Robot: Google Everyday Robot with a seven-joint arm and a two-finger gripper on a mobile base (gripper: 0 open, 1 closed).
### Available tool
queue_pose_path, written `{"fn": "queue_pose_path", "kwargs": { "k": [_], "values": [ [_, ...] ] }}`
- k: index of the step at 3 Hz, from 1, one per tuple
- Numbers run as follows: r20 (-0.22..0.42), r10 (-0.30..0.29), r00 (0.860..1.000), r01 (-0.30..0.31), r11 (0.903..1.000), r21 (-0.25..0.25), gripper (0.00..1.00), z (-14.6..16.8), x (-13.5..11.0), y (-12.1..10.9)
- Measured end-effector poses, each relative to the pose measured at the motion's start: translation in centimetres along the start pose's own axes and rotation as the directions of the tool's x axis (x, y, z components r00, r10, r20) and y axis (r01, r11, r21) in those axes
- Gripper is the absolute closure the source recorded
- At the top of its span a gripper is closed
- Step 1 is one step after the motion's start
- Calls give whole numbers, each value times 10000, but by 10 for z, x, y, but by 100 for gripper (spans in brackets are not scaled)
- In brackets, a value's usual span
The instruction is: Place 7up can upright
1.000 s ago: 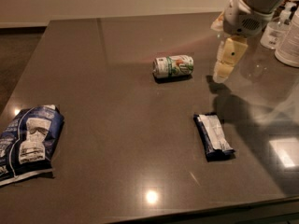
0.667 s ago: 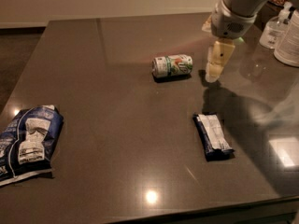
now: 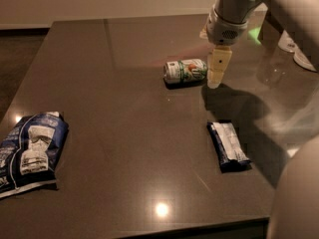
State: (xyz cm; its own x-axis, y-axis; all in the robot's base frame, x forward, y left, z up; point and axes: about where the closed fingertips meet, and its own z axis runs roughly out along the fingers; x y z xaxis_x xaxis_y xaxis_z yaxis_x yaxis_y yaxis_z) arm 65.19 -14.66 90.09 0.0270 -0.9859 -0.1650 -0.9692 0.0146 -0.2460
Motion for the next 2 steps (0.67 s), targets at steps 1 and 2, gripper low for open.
{"fn": "queue_pose_path", "kwargs": {
  "k": [1, 2],
  "values": [
    [-49, -376, 9993, 375, 9988, -305, 0, 17, -7, -10],
    [44, -636, 9980, 637, 9964, -566, 0, 30, -15, -16]
  ]
}}
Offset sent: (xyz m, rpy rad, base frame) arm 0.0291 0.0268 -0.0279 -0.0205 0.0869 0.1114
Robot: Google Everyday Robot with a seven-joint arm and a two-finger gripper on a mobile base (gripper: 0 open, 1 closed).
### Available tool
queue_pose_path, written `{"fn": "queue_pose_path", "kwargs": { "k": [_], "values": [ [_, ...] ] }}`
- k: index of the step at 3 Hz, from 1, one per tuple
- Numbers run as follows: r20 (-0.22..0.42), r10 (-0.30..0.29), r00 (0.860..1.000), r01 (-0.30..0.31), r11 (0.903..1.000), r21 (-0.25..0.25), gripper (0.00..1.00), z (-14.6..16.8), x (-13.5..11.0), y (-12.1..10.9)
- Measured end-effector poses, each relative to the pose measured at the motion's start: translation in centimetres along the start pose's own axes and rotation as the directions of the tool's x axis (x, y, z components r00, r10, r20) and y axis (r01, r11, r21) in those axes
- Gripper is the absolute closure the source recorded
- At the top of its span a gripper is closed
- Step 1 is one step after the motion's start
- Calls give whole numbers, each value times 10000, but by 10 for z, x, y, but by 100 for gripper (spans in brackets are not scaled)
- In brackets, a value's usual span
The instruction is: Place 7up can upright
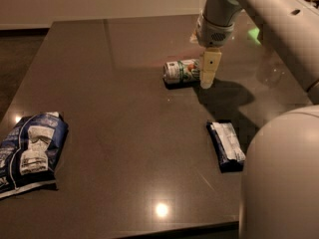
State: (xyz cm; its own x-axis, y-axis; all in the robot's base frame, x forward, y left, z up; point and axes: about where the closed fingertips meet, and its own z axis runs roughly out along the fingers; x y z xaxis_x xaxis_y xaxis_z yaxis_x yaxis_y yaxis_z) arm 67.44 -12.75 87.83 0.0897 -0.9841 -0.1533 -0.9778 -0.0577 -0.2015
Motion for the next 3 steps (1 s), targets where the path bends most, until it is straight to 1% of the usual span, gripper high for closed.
{"fn": "queue_pose_path", "kwargs": {
  "k": [1, 2, 3],
  "values": [
    [51, -237, 9997, 238, 9995, -230, 0, 11, -9, -2],
    [77, -509, 9987, 512, 9978, -432, 26, 17, -17, 1],
    [42, -670, 9977, 672, 9964, -521, 49, 20, -20, 3]
  ]
}}
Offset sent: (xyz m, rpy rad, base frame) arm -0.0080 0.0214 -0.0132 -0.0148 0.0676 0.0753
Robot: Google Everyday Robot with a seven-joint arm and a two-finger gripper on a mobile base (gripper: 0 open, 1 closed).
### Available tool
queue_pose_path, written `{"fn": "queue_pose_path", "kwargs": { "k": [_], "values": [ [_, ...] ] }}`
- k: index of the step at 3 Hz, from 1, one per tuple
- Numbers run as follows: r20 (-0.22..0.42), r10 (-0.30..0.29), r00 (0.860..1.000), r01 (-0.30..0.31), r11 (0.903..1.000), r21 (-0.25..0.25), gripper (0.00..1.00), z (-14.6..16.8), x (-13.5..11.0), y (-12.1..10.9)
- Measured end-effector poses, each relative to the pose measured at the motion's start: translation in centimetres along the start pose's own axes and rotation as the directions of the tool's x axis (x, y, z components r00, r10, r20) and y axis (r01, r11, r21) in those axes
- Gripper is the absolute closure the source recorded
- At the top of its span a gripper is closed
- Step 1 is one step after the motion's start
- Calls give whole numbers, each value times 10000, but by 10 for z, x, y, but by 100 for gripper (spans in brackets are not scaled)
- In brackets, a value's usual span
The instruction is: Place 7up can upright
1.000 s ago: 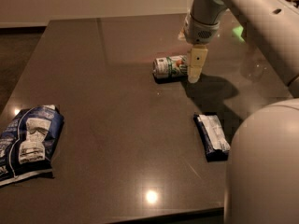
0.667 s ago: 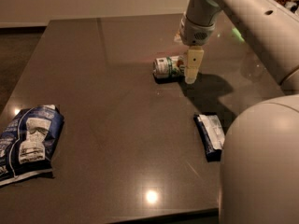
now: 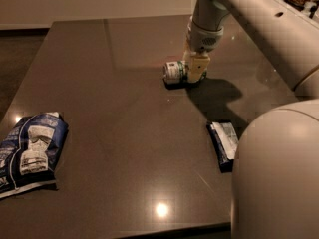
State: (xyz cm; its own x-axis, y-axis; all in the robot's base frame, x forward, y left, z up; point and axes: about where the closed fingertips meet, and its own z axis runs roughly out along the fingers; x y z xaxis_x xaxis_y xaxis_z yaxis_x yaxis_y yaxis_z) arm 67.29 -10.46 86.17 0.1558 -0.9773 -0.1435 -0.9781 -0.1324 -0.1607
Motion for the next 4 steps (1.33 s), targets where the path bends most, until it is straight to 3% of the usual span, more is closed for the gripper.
{"fn": "queue_pose_path", "kwargs": {
  "k": [1, 2, 3, 4],
  "values": [
    [-305, -241, 9992, 249, 9993, 264, 73, -7, -3, 1],
    [-1274, -1396, 9820, 1579, 9764, 1471, 100, -35, -16, 1],
    [-2493, -2361, 9392, 2951, 9262, 2347, 100, -53, -22, -1],
    [-3624, -3424, 8669, 4573, 8356, 3044, 100, -71, -25, -3]
  ]
}}
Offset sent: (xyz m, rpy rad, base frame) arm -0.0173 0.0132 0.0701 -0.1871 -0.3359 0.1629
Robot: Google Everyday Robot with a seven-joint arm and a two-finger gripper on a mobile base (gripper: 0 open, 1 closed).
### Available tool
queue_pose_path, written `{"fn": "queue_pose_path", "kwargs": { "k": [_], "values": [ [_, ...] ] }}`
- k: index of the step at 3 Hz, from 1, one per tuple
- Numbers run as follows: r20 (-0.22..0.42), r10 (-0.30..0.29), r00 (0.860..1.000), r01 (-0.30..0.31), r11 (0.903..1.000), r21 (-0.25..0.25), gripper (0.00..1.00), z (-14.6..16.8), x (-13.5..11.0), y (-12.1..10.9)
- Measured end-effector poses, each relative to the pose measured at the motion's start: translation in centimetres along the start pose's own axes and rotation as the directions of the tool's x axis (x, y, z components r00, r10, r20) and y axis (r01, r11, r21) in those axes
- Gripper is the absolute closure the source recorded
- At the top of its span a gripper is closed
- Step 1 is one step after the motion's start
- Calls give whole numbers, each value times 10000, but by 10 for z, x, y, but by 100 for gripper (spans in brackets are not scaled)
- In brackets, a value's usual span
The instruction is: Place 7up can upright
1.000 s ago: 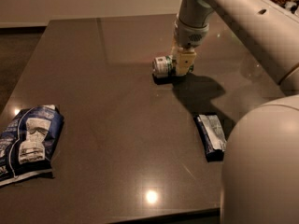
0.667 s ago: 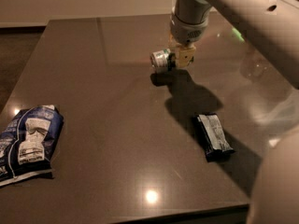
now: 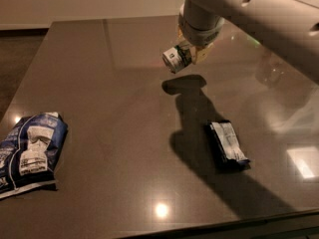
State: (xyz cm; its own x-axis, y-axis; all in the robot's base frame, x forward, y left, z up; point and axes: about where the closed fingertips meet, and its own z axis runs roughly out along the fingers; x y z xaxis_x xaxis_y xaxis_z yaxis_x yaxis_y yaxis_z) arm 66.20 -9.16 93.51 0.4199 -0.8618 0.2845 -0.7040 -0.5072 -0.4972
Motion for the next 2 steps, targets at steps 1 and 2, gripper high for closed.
{"fn": "queue_pose_path", "kwargs": {
  "k": [1, 2],
  "values": [
    [-431, -1393, 9893, 1437, 9816, 1255, 100, -13, 0, -11],
    [-491, -2420, 9690, 2468, 9441, 2187, 100, -27, -4, -22]
  ]
}}
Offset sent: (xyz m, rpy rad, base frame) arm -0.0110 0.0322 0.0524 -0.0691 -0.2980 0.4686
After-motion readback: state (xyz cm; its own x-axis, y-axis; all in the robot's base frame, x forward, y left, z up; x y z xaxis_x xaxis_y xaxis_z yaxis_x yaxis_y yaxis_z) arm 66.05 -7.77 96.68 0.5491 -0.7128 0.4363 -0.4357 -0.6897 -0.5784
